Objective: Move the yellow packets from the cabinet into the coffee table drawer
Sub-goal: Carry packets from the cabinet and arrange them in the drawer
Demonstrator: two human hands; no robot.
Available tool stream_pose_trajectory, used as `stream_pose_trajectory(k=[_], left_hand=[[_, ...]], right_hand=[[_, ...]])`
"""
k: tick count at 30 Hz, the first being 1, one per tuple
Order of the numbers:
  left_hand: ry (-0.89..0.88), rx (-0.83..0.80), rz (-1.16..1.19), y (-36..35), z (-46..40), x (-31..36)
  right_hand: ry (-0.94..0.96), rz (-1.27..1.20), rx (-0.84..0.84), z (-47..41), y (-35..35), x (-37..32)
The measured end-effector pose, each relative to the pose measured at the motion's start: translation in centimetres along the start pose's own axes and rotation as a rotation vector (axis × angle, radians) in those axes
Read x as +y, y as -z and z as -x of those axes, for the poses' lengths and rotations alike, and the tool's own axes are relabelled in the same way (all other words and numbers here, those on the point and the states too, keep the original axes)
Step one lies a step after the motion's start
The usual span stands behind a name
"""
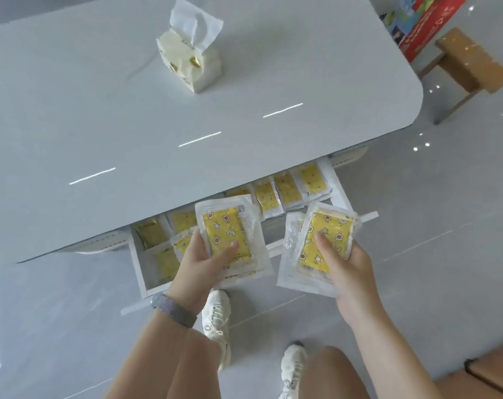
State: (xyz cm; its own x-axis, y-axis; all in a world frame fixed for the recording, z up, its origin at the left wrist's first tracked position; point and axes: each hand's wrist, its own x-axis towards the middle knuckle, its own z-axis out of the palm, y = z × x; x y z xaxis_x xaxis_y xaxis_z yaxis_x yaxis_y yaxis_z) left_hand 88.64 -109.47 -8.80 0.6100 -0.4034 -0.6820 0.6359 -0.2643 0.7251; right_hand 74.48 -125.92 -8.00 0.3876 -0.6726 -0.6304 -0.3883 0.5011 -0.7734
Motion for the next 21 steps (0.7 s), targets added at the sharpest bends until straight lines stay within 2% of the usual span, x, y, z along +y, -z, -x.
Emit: stream_pose_trajectory(k=[8, 13, 15, 17, 21], left_hand=[[-0.054, 0.115, -0.194, 1.0, -12.3, -7.2], [-0.104, 0.138, -0.411, 1.3, -15.3, -7.9], [-0.176, 0.165, -0.419, 1.2, -14.9, -7.3], [-0.218, 0.199, -0.383, 1.0, -14.1, -7.3], [-0.207, 0.203, -0.200, -0.6, -13.2, -9.2]], right_hand=[[0.171, 0.110, -0.144, -14.8, -4.8, 8.9], [0.200, 0.186, -0.295, -20.0, -8.8, 12.2], [0.216, 0.220, -0.323, -20.4, -9.6, 12.5], [0.230, 0.149, -0.365, -20.7, -9.5, 12.3], [0.068, 0.013, -0.508, -20.5, -8.5, 12.0]])
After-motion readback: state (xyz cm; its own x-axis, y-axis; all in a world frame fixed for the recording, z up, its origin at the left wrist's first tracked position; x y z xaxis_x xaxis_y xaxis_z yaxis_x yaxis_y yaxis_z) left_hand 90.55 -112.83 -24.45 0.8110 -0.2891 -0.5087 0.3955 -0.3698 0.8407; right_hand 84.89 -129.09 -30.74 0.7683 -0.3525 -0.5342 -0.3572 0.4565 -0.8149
